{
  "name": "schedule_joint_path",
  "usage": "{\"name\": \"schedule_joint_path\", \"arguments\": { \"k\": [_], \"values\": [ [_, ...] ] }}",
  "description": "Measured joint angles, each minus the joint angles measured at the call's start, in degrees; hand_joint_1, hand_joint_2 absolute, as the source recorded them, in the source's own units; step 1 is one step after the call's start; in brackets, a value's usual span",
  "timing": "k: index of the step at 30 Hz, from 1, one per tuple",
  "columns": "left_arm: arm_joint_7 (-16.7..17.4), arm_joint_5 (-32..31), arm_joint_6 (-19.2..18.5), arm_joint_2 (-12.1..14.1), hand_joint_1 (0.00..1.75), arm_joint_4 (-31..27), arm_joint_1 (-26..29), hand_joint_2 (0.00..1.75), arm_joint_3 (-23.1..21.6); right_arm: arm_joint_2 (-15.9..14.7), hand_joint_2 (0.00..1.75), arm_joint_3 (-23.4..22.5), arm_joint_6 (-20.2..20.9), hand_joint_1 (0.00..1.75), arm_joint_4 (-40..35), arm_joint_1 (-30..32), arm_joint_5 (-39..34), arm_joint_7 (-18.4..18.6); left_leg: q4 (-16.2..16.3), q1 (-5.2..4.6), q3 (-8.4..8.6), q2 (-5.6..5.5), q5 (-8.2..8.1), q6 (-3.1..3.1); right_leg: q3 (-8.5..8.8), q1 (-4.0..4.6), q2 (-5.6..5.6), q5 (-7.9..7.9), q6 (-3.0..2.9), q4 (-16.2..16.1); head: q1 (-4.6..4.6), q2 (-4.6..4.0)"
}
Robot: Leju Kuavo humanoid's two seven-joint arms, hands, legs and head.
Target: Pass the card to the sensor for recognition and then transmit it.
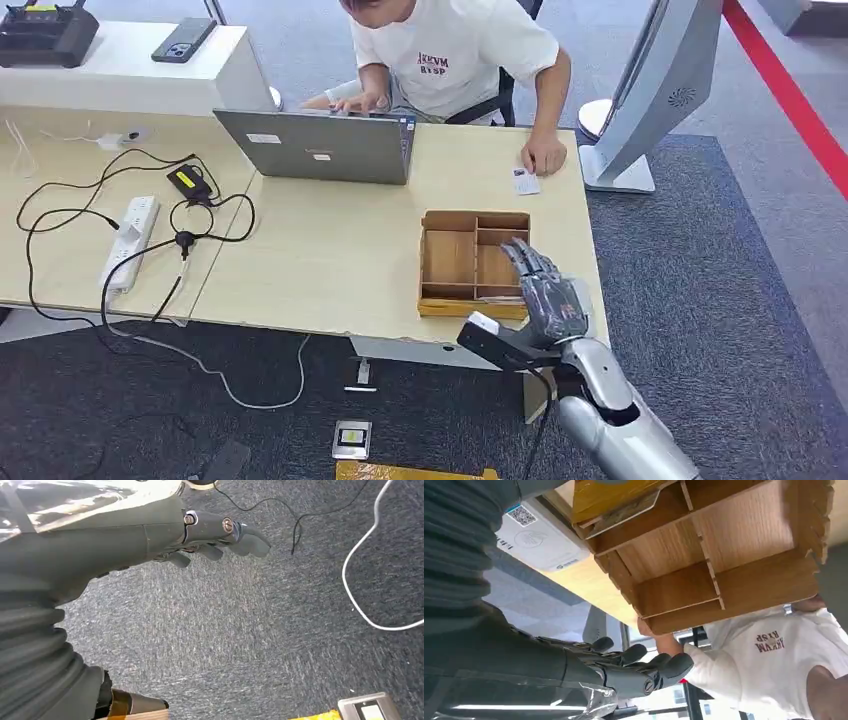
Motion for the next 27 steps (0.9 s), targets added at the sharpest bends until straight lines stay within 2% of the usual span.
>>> {"name": "schedule_joint_path", "arguments": {
  "k": [10,18,27],
  "values": [
    [0.5,-0.2,-0.2,-0.1,0.00,0.0,-0.2,1.75,0.0,2.7,1.75,0.1,-7.6,0.00,8.3,-1.2,0.4,-2.8,0.0,0.00,0.01,0.00,0.00,0.00,0.00,0.00,0.00,0.00,0.00,0.0,0.00,0.00],
    [0.7,-0.4,-0.3,-0.2,0.00,0.0,-0.4,1.75,0.0,5.0,1.75,0.1,-9.3,0.00,15.2,-2.1,0.0,-3.6,0.0,0.00,0.00,0.00,0.00,0.00,0.00,0.00,0.00,0.00,0.00,0.0,0.00,0.00],
    [1.3,-0.9,-0.7,-0.2,0.00,0.0,-0.8,1.75,0.0,5.9,1.75,0.0,-9.3,0.00,19.1,-3.0,-1.3,-3.9,0.0,0.00,0.01,0.00,0.00,0.00,0.00,0.00,0.00,0.00,0.00,0.0,0.00,0.00]
  ]
}}
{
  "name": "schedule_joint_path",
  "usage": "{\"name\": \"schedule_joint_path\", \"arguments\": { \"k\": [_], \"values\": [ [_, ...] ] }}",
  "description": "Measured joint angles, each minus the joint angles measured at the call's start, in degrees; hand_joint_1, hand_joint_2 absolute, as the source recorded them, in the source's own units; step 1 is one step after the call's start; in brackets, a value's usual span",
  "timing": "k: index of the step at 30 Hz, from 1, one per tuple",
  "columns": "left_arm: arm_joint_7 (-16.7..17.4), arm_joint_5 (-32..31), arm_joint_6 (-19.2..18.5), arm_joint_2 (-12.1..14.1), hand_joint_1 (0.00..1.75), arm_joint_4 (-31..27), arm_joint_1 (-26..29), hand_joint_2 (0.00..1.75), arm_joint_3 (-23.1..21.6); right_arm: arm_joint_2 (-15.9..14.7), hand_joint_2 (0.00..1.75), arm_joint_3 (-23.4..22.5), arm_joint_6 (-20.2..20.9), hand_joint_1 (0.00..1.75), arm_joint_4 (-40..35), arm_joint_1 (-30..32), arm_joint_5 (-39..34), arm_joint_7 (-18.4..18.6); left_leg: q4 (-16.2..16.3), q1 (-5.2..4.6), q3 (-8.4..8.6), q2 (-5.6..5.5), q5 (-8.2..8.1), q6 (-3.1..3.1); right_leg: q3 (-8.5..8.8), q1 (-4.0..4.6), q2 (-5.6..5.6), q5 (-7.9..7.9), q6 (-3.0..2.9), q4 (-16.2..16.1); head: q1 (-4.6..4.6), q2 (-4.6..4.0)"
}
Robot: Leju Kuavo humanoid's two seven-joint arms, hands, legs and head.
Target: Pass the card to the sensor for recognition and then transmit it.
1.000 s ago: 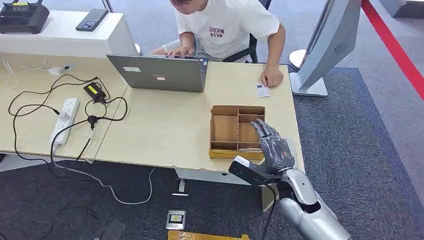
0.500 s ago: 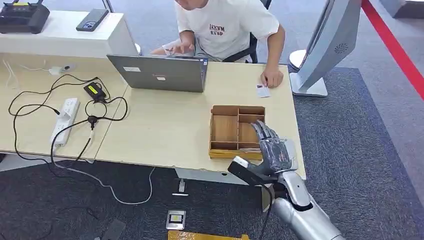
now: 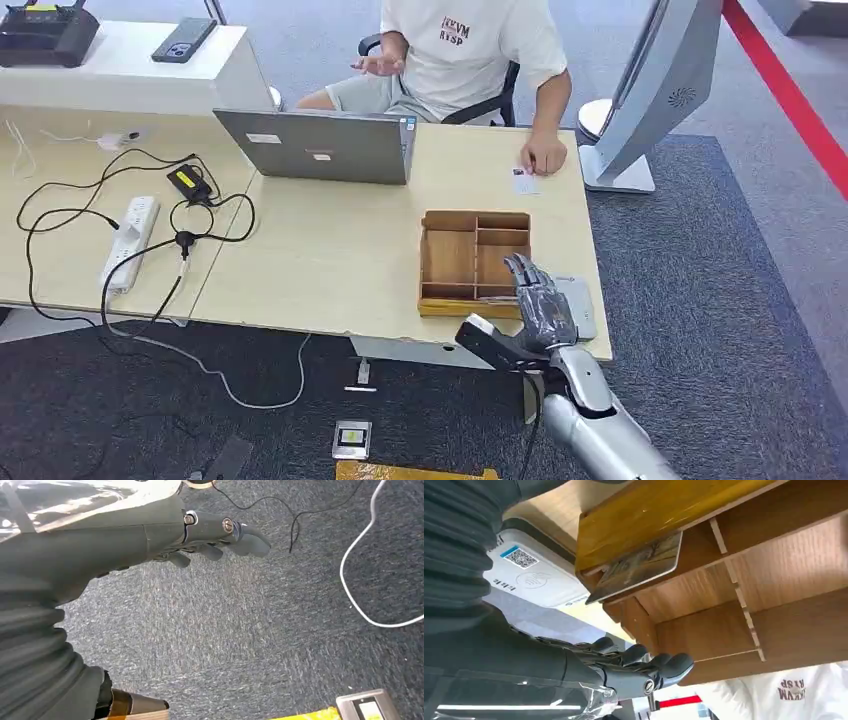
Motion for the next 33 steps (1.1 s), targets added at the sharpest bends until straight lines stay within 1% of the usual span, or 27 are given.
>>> {"name": "schedule_joint_path", "arguments": {
  "k": [12,26,27,28,29,30,33],
  "values": [
    [0.1,-0.3,-0.3,0.0,0.00,0.0,-0.4,1.75,0.0,0.0,1.75,-0.5,-1.1,0.00,1.6,-0.2,-1.8,-0.5,0.0,0.00,0.00,0.00,0.00,0.00,0.00,0.00,0.00,0.00,0.00,0.0,0.00,0.00],
    [0.0,0.0,-0.1,0.0,0.00,0.0,-0.4,1.75,0.0,0.0,1.75,-1.0,-1.0,0.00,1.3,-0.8,-2.6,-1.1,0.0,0.00,0.00,0.00,0.00,0.00,0.00,0.00,0.00,0.00,0.00,0.0,0.00,0.00],
    [-0.1,0.0,-0.1,0.0,0.00,0.0,-0.4,1.75,0.0,0.0,1.75,-1.1,-1.0,0.37,1.3,-0.8,-2.6,-1.2,0.0,0.00,0.00,0.00,0.00,0.00,0.00,0.00,0.00,0.00,0.00,0.0,0.00,0.00],
    [-0.1,0.0,-0.1,0.0,0.00,0.0,-0.4,1.75,0.0,0.0,1.75,-1.2,-1.0,1.59,1.3,-0.8,-2.7,-1.2,0.0,0.00,0.00,0.00,0.00,0.00,0.00,0.00,0.00,0.00,0.00,0.0,0.00,0.00],
    [-0.1,0.0,0.0,0.0,0.00,0.0,-0.4,1.75,0.0,0.0,1.75,-1.2,-1.0,1.59,1.3,-0.8,-2.7,-1.3,0.0,0.00,0.00,0.00,0.00,0.00,0.00,0.00,0.00,0.00,0.00,0.0,0.00,0.00],
    [-0.1,0.0,0.0,-0.1,0.00,0.0,-0.4,1.75,0.0,0.0,1.75,-1.4,-0.9,1.75,1.3,-0.8,-2.7,-1.4,0.0,0.00,0.00,0.00,0.00,0.00,0.00,0.00,0.00,0.00,0.00,0.0,0.00,0.00],
    [-0.1,0.0,0.1,-0.1,0.00,0.0,-0.4,1.75,0.0,0.0,1.75,-1.4,0.2,1.75,1.3,-0.8,-2.8,-1.4,0.0,0.00,0.00,0.00,0.00,0.00,0.00,0.00,0.00,0.00,0.00,0.0,0.00,0.00]
  ]
}}
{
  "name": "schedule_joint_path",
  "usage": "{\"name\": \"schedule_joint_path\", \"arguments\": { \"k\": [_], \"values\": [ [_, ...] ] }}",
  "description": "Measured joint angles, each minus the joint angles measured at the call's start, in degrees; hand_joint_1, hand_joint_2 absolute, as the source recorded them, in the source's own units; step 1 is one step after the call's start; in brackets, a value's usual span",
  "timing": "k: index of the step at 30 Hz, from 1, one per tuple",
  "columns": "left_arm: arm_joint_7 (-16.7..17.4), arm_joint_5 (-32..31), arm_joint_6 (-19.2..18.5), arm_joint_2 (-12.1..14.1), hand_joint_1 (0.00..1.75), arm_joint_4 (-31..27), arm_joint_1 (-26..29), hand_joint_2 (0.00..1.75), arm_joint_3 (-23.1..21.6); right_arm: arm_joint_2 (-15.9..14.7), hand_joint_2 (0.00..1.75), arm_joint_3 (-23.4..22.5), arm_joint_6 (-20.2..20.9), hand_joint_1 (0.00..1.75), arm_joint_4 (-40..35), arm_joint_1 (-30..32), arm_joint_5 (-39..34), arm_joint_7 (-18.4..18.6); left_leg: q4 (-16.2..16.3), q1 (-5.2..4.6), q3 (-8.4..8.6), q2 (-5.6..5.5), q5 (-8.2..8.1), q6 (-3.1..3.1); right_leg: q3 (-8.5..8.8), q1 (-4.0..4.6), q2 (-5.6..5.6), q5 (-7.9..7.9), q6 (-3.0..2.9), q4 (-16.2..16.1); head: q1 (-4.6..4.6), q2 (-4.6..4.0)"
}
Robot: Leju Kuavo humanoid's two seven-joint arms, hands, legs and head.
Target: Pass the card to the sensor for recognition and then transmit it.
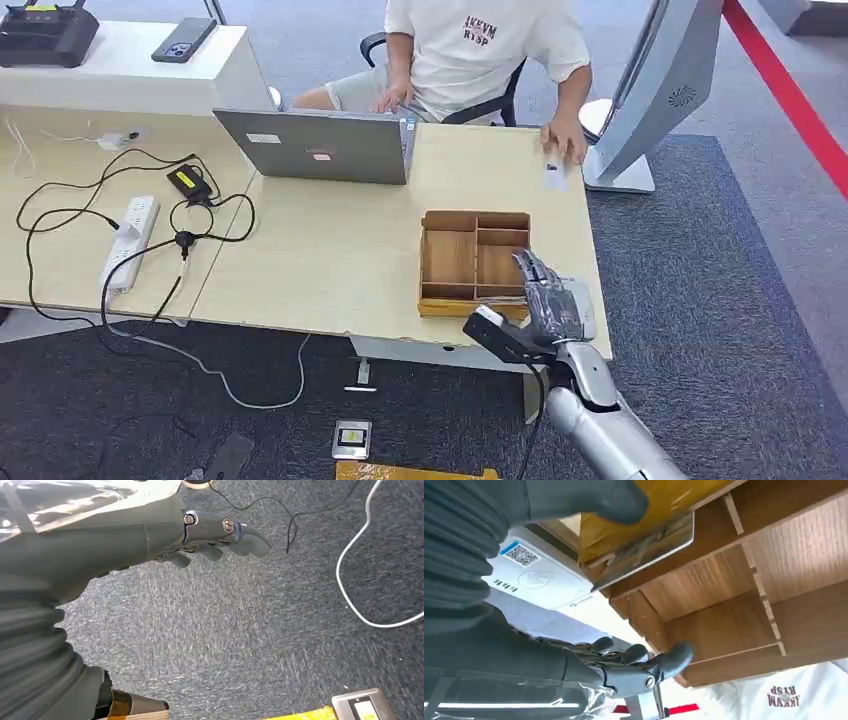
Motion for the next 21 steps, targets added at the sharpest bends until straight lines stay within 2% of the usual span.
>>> {"name": "schedule_joint_path", "arguments": {
  "k": [9,21],
  "values": [
    [0.0,0.2,0.1,0.0,0.00,0.0,0.0,1.75,0.0,0.1,1.75,0.0,2.2,1.75,0.0,0.0,-0.1,0.0,0.0,0.00,0.00,0.00,0.00,0.00,0.00,0.00,0.00,0.00,0.00,0.0,0.00,0.00],
    [0.0,0.7,0.2,0.0,0.00,0.0,0.2,1.75,0.0,0.2,1.75,0.0,2.9,1.75,-0.8,0.0,-1.2,-0.2,0.0,0.00,0.00,0.00,0.00,0.00,0.00,0.00,0.00,0.00,0.00,0.0,0.00,0.00]
  ]
}}
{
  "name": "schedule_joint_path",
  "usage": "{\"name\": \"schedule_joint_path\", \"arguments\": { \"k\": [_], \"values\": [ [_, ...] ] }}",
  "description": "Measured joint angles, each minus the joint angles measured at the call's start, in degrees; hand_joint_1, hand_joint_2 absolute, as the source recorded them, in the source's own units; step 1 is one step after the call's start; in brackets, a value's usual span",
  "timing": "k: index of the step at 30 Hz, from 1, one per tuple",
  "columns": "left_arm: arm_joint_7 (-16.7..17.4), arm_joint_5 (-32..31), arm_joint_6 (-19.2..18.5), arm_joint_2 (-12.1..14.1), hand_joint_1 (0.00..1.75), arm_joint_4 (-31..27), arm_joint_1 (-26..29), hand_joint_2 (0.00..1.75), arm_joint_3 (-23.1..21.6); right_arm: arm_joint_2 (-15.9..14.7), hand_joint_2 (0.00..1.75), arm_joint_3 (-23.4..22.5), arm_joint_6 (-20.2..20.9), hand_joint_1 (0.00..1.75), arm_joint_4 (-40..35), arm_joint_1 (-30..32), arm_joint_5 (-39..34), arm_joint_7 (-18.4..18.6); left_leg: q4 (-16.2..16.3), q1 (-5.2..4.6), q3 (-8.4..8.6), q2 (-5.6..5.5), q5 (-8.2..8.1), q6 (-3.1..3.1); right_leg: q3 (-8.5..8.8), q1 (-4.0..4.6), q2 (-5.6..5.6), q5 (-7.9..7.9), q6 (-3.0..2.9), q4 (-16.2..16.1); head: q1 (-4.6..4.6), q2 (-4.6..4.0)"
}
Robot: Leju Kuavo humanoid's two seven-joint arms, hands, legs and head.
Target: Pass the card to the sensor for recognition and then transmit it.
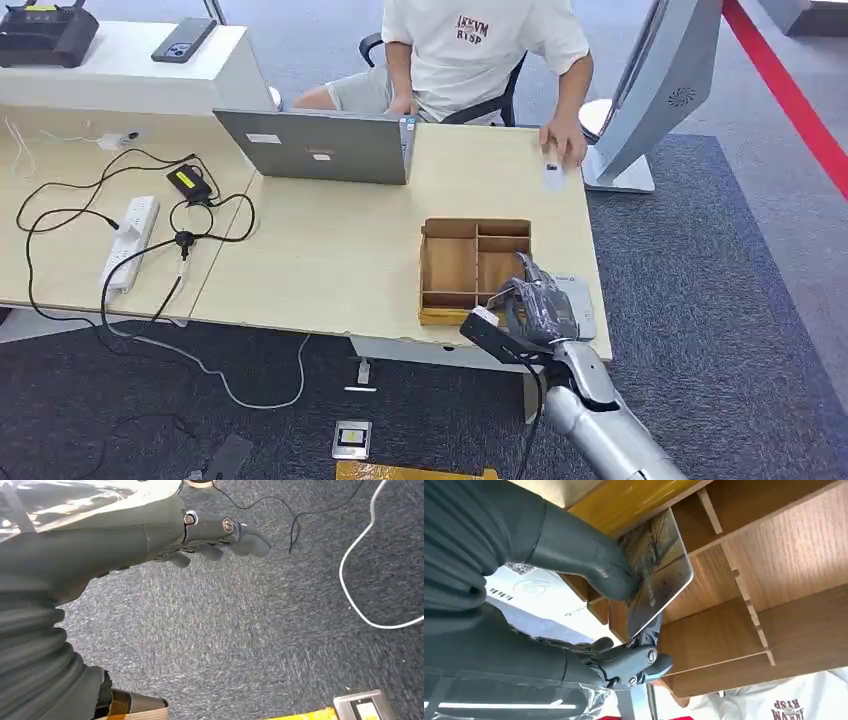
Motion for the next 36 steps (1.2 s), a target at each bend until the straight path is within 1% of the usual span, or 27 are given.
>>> {"name": "schedule_joint_path", "arguments": {
  "k": [6,10,15,19,22,25,28,30,34,36],
  "values": [
    [-0.1,0.0,0.2,0.0,0.00,0.0,0.0,1.75,0.0,0.3,1.75,0.0,-0.8,1.75,-1.1,-0.2,-1.2,-0.9,0.0,0.00,-0.01,0.00,0.00,0.00,0.00,0.00,0.00,0.00,0.00,0.0,0.02,0.00],
    [-0.9,0.0,0.3,0.0,0.00,0.0,0.0,1.75,0.0,0.5,1.75,-0.9,-1.2,1.75,-3.2,-1.9,-2.9,-1.7,0.0,0.00,0.00,0.01,0.01,0.00,0.00,0.00,0.00,0.01,0.00,0.0,0.00,0.00],
    [-1.4,-0.2,0.5,0.0,0.00,0.0,0.0,1.75,0.0,-0.3,1.75,-3.8,-0.7,1.75,-7.7,-6.8,-4.8,-2.3,0.0,-0.01,0.02,0.04,0.05,-0.02,0.00,-0.01,0.00,0.04,0.00,0.0,0.00,0.00],
    [-1.9,-0.6,0.7,0.0,0.00,0.0,0.0,1.75,0.0,-1.6,1.75,-6.7,1.1,1.75,-12.1,-10.2,-5.7,-2.2,0.0,-0.03,0.02,0.04,0.06,-0.01,0.00,-0.02,0.00,0.05,0.00,0.0,0.00,0.00],
    [-2.0,-0.9,0.6,0.0,0.00,0.0,-0.1,1.75,-0.1,-2.6,1.75,-8.8,2.2,1.75,-14.7,-11.8,-6.0,-2.1,0.0,-0.03,0.01,0.03,0.05,-0.01,0.00,-0.02,0.00,0.05,0.00,0.0,-0.02,0.00],
    [-1.9,-1.4,0.2,0.0,0.00,0.0,-0.3,1.75,-0.2,-3.0,1.75,-10.1,2.8,1.75,-15.6,-13.3,-5.9,-2.5,0.0,-0.03,0.00,0.03,0.05,-0.02,-0.01,-0.02,0.00,0.05,0.00,0.0,0.00,0.00],
    [-1.7,-1.9,-0.4,0.0,0.00,0.0,-0.6,1.75,-0.5,-3.1,1.75,-10.6,3.4,1.75,-15.1,-14.8,-5.5,-3.9,0.0,-0.01,0.00,0.02,0.05,-0.02,-0.01,-0.01,0.00,0.05,-0.01,0.0,0.00,0.00],
    [-1.6,-2.4,-0.9,0.1,0.00,0.0,-1.1,1.75,-0.7,-2.9,1.75,-10.5,4.0,1.75,-12.9,-16.5,-4.6,-5.1,0.0,-0.01,-0.01,0.01,0.05,-0.02,-0.01,-0.01,0.00,0.05,-0.01,0.0,0.00,0.00],
    [-0.6,-4.0,-2.1,0.3,0.00,0.0,-2.3,1.75,-1.7,-1.4,1.75,-10.0,4.7,1.75,-4.4,-23.1,-2.6,-8.8,0.0,-0.01,-0.04,0.00,0.09,-0.04,-0.04,-0.01,0.00,0.10,-0.06,0.0,-0.04,0.00],
    [0.2,-5.2,-2.8,0.4,0.00,0.0,-3.2,1.75,-2.2,-0.6,1.75,-9.7,5.3,1.75,0.1,-26.8,-0.9,-9.9,0.0,-0.01,-0.08,0.01,0.15,-0.03,-0.04,0.00,0.00,0.15,-0.07,0.1,0.00,0.00]
  ]
}}
